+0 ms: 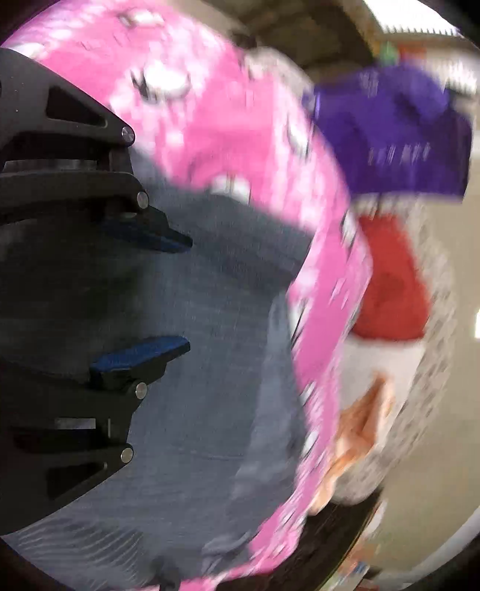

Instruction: Fold large clothes

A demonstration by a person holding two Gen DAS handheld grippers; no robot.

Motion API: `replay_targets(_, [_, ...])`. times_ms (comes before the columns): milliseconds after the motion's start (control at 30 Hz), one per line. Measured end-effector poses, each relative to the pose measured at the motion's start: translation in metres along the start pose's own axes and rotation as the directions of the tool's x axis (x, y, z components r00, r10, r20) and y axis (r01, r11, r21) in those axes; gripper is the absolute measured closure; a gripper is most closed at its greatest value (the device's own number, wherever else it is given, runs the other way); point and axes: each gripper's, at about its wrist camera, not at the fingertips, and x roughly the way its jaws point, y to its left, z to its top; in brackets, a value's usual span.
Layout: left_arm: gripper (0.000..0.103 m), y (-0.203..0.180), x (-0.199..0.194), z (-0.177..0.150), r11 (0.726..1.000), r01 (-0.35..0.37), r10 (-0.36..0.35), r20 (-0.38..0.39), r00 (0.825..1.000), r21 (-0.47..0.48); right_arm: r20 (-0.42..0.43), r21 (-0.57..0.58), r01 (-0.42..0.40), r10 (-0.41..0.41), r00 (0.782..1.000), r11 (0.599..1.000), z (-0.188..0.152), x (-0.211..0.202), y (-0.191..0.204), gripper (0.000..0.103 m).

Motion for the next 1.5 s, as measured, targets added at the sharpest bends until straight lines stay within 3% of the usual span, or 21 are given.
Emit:
replay_targets(33, [0.054, 0.006, -0.001, -0.001, 0.999, -0.024, 0.025, 0.02, 0.999, -0.032, 0.01, -0.023, -0.018, 0.018, 1.0, 1.0, 0.006, 0.0, 0.006, 0.092])
replay_targets(67, [0.054, 0.015, -0.005, -0.001, 0.995, -0.059, 0.062, 0.041, 0.997, -0.083, 0.025, -0.038, -0.026, 0.027, 0.999, 0.999, 0.013, 0.0, 0.011, 0.095])
replay_targets(133, [0.054, 0.031, -0.003, -0.003, 0.98, -0.108, 0.114, 0.03, 0.993, -0.165, 0.061, -0.042, -0.018, 0.02, 0.998, 0.999, 0.029, 0.002, 0.016, 0.096])
replay_targets(200, [0.054, 0.038, 0.008, -0.004, 0.975, -0.098, 0.096, -0.021, 0.995, -0.198, 0.07, -0.057, 0.027, -0.023, 0.997, 0.998, 0.041, 0.011, 0.02, 0.096])
replay_targets(300, [0.053, 0.036, 0.01, -0.005, 0.979, -0.093, 0.088, -0.032, 0.996, -0.184, 0.107, -0.053, 0.087, -0.081, 0.991, 0.995, 0.047, 0.017, 0.019, 0.097])
replay_targets(400, [0.041, 0.03, 0.016, -0.006, 0.985, -0.077, 0.069, -0.059, 0.996, -0.154, 0.173, -0.017, 0.127, -0.123, 0.977, 0.992, 0.058, 0.015, 0.009, 0.097])
replay_targets(533, [0.038, 0.027, 0.02, -0.008, 0.987, -0.093, 0.083, -0.076, 0.994, -0.133, 0.116, -0.02, 0.14, -0.137, 0.984, 0.99, 0.057, 0.035, -0.005, 0.097])
replay_targets(667, [0.036, 0.026, 0.022, -0.007, 0.987, -0.098, 0.087, -0.087, 0.992, -0.131, 0.223, -0.017, 0.087, -0.081, 0.971, 0.996, 0.057, 0.001, -0.001, 0.097])
replay_targets(767, [0.035, 0.027, 0.024, -0.006, 0.987, -0.097, 0.085, -0.089, 0.992, -0.132, 0.354, -0.004, 0.047, -0.043, 0.934, 0.999, 0.054, -0.054, 0.003, 0.095])
replay_targets(833, [0.035, 0.027, 0.025, -0.005, 0.986, -0.096, 0.084, -0.091, 0.992, -0.134, 0.391, -0.022, 0.051, -0.038, 0.919, 0.998, 0.049, -0.081, 0.007, 0.095])
replay_targets(867, [0.035, 0.027, 0.025, -0.005, 0.986, -0.094, 0.082, -0.09, 0.993, -0.135, 0.39, -0.032, 0.04, -0.024, 0.921, 0.999, 0.042, -0.093, 0.012, 0.095])
replay_targets(1033, [0.034, 0.029, 0.027, -0.003, 0.986, -0.078, 0.065, -0.091, 0.994, -0.15, 0.216, -0.153, 0.039, -0.005, 0.976, 0.987, -0.021, -0.086, 0.05, 0.095])
replay_targets(1167, [0.034, 0.03, 0.029, -0.002, 0.985, -0.077, 0.064, -0.091, 0.994, -0.152, 0.164, -0.188, 0.075, -0.044, 0.985, 0.979, -0.067, -0.061, 0.07, 0.095])
replay_targets(1333, [0.034, 0.033, 0.03, -0.001, 0.984, -0.058, 0.044, -0.09, 0.995, -0.167, 0.096, -0.078, 0.183, -0.175, 0.98, 0.98, -0.051, -0.01, 0.055, 0.095])
replay_targets(1433, [0.034, 0.034, 0.031, -0.001, 0.983, -0.048, 0.033, -0.088, 0.996, -0.177, 0.041, 0.021, 0.209, -0.21, 0.977, 0.978, -0.037, 0.023, 0.024, 0.095])
replay_targets(1500, [0.034, 0.035, 0.031, -0.001, 0.983, -0.046, 0.03, -0.088, 0.996, -0.18, 0.067, 0.034, 0.18, -0.182, 0.981, 0.983, -0.03, 0.035, 0.009, 0.098])
